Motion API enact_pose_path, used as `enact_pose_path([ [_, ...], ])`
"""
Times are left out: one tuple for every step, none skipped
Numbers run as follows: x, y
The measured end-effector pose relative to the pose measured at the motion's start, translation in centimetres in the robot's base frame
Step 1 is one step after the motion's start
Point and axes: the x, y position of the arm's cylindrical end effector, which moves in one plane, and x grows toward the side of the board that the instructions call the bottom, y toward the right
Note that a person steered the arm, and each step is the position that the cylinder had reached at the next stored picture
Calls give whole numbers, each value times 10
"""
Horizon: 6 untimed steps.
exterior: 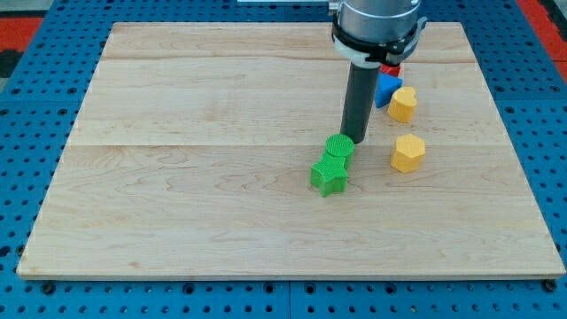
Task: Move the yellow hexagon diagonally top left to the green circle
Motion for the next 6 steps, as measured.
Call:
enact_pose_path([
  [28, -5],
  [49, 8],
  [61, 60],
  [61, 115],
  [28, 93],
  [18, 28],
])
